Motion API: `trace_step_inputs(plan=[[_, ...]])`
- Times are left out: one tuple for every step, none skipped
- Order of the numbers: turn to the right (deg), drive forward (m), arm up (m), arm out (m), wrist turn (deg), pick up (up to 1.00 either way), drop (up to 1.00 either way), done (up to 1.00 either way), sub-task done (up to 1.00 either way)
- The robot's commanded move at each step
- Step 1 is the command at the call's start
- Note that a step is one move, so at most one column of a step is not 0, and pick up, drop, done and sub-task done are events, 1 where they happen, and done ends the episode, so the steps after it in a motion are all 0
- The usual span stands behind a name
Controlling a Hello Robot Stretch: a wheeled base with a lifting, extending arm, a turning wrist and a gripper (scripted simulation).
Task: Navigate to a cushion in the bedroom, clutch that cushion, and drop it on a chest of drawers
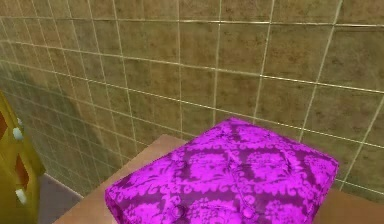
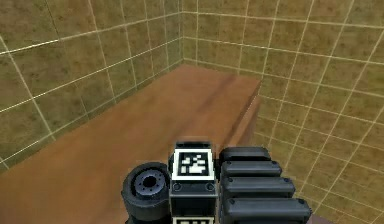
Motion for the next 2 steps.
trace_step_inputs(plan=[[0.0,0.0,0.0,0.16,0.0,0.0,0.0,0.0,0.0],[0.0,0.0,0.0,0.0,0.0,0.0,1.0,0.0,0.0]])
